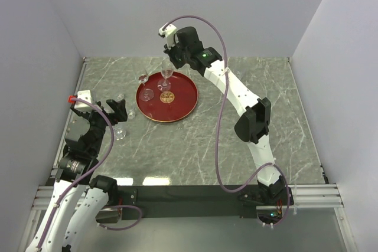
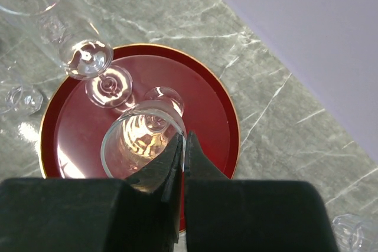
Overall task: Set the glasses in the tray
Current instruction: Place the glass into the tray
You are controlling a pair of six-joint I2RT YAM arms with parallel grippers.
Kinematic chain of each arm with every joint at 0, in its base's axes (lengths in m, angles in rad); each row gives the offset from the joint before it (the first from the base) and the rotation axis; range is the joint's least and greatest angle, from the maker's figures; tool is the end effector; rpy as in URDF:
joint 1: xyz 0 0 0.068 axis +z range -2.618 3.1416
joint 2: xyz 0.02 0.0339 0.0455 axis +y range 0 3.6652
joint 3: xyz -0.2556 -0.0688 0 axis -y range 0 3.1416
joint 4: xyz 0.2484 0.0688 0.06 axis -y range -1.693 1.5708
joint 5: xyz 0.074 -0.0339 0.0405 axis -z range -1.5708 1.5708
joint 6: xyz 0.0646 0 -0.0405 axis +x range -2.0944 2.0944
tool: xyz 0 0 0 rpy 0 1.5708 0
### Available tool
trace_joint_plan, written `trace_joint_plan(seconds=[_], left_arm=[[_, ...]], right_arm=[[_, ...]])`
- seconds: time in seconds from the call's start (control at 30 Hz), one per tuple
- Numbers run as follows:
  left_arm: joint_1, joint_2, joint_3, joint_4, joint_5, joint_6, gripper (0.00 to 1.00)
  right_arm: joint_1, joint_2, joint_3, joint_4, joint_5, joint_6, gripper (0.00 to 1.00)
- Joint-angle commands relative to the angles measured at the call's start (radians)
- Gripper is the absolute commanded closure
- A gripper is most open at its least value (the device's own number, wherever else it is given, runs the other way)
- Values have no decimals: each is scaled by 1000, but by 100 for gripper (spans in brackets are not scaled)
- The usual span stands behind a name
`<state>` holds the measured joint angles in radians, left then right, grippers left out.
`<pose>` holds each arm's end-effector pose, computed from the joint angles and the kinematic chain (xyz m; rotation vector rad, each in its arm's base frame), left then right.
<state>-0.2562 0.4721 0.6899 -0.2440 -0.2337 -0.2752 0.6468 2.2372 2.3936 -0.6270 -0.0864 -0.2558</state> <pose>0.1573 -0.0257 0.3384 -0.1970 1.5887 -0.2267 0.4254 0.3283 0.3496 -0.9453 1.8255 0.3320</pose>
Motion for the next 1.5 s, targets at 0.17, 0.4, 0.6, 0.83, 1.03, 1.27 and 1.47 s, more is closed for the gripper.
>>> trace_joint_plan(seconds=[0.17,0.4,0.6,0.83,1.03,1.27,1.47], left_arm=[[5,-20,-12,51,-9,-1,0],[5,-18,-10,51,-7,1,1],[5,-21,-10,51,-4,1,1],[5,-21,-10,51,-3,2,1],[5,-21,-12,51,-3,1,0],[5,-20,-13,51,-4,1,1],[5,-18,-12,52,-7,-1,1]], right_arm=[[17,13,26,133,34,-16,100],[30,28,18,135,43,-23,100],[30,33,10,135,45,-23,98],[31,41,10,135,45,-22,96],[31,44,12,138,48,-20,91],[33,50,19,145,48,-19,87],[33,67,36,153,54,-19,83]])
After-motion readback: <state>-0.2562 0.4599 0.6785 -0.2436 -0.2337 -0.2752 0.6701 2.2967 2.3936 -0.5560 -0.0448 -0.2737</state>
